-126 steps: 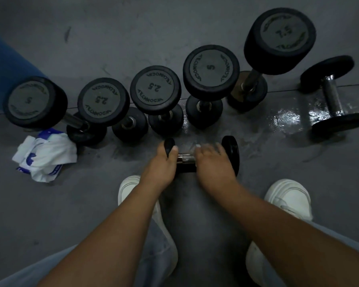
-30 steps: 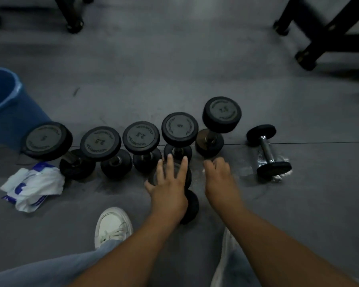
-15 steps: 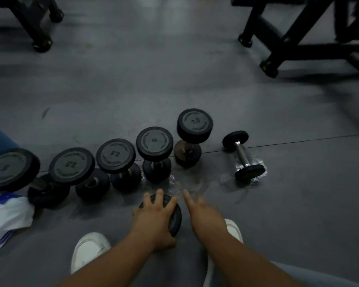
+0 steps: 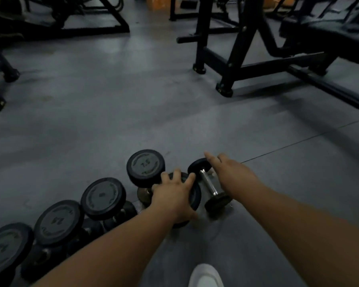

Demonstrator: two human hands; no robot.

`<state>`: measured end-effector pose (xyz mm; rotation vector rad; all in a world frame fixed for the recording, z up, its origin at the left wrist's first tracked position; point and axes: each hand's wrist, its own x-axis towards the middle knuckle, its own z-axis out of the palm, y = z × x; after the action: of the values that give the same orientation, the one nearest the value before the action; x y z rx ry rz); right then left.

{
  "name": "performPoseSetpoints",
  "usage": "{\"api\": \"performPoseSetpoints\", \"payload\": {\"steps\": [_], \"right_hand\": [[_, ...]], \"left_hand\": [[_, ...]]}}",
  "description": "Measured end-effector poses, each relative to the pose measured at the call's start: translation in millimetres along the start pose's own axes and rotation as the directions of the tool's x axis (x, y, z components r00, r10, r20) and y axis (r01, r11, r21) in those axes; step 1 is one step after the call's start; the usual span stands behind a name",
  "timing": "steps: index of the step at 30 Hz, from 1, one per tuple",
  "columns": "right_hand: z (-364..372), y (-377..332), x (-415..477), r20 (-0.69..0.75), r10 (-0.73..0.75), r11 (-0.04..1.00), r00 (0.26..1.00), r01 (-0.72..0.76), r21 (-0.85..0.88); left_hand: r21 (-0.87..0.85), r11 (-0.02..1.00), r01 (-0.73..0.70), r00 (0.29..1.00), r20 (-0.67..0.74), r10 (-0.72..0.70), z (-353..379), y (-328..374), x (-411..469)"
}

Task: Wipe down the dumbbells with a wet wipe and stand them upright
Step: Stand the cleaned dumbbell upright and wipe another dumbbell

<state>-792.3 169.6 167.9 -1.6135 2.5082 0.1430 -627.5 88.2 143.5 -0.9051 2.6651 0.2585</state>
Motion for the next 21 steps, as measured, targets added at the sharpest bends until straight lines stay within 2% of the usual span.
{"api": "performPoseSetpoints", "payload": {"steps": [2,6,13,18,21], "right_hand": [[18.9,14.6,10.0,-0.037,0.024,0.999,0.999,-0.023,0.037],[54.9,33.2,33.3,0.013,0.084,0.985,0.996,-0.085,0.152],[100.7,44.5,69.8,0.03,0.19,0.939,0.981,-0.191,0.286],[123.6,41.9,71.7,0.028,0.148,0.951,0.989,-0.151,0.269],[124.3,49.6,65.8,0.052,0.151,0.947,0.987,-0.16,0.28]], "left_hand": [[0.034,0.999,-0.025,0.999,-0.022,0.026,-0.7,5.8,26.2],[0.082,0.994,-0.074,0.997,-0.018,0.076,0.8,5.8,73.5],[0.084,0.994,-0.071,0.997,0.015,0.069,19.5,-2.1,129.5],[0.026,0.998,-0.057,0.998,0.024,0.056,38.6,3.4,141.2],[0.065,0.998,-0.026,0.999,0.044,0.023,36.2,2.5,143.4]]}}
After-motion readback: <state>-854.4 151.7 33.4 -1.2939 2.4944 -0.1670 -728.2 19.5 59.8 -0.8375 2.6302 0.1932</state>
